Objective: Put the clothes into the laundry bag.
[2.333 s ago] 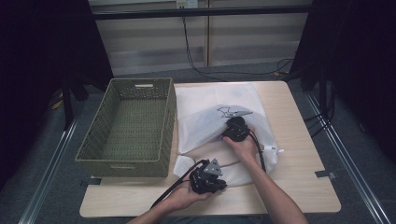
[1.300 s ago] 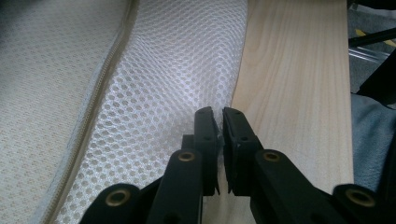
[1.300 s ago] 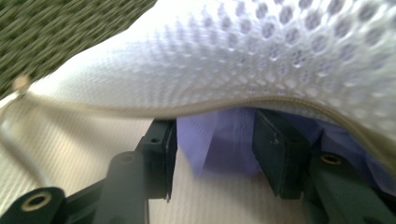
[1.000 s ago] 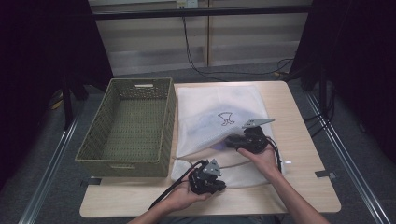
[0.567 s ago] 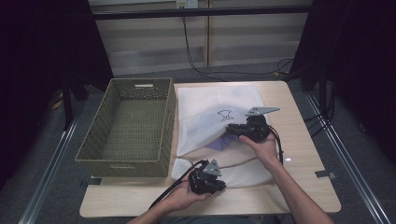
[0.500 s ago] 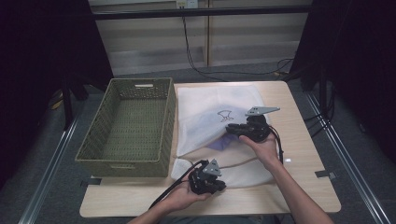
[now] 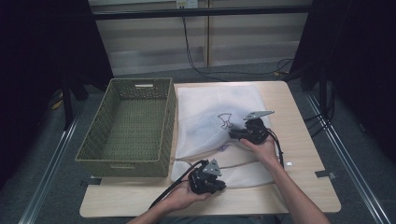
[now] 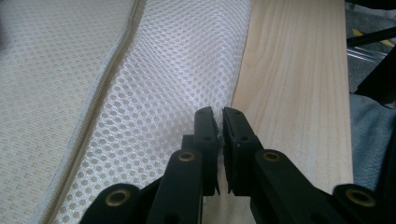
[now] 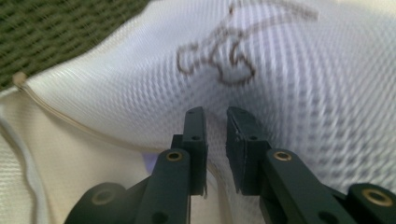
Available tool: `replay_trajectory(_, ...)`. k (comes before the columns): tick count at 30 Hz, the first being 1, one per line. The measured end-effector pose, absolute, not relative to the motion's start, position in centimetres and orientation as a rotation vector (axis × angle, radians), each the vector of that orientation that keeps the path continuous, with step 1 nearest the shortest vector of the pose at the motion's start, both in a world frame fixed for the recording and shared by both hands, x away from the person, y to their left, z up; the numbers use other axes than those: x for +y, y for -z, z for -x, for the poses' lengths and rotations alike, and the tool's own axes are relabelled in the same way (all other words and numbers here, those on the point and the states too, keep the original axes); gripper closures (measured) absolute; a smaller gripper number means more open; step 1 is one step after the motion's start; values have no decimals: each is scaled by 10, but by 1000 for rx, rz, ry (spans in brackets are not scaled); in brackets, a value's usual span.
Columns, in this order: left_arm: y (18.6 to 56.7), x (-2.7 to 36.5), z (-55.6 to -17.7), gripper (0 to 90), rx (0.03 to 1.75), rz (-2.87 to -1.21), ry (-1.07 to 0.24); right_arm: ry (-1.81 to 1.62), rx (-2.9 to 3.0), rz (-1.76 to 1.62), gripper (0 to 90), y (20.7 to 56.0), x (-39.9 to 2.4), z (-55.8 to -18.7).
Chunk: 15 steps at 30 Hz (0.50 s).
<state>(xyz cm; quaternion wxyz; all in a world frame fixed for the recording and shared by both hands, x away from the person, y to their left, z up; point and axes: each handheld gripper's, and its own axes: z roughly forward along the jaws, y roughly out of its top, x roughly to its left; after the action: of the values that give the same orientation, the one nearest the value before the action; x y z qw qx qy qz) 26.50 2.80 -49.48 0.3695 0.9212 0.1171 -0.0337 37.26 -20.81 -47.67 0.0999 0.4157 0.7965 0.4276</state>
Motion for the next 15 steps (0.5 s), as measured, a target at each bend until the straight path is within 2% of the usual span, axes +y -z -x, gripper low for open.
replay_trajectory(3, 494, 28, -265, 847, 290, -2371, 81, -1231, 2388, -1248, 783, 493, -208, -373)
replay_trajectory(9, 494, 28, -265, 848, 290, -2370, 84, -1193, 2430, -1235, 782, 502, -208, -372)
replay_trajectory(15, 493, 29, -266, 846, 294, -2391, 83, -1202, 2445, -1215, 726, 508, -207, -371)
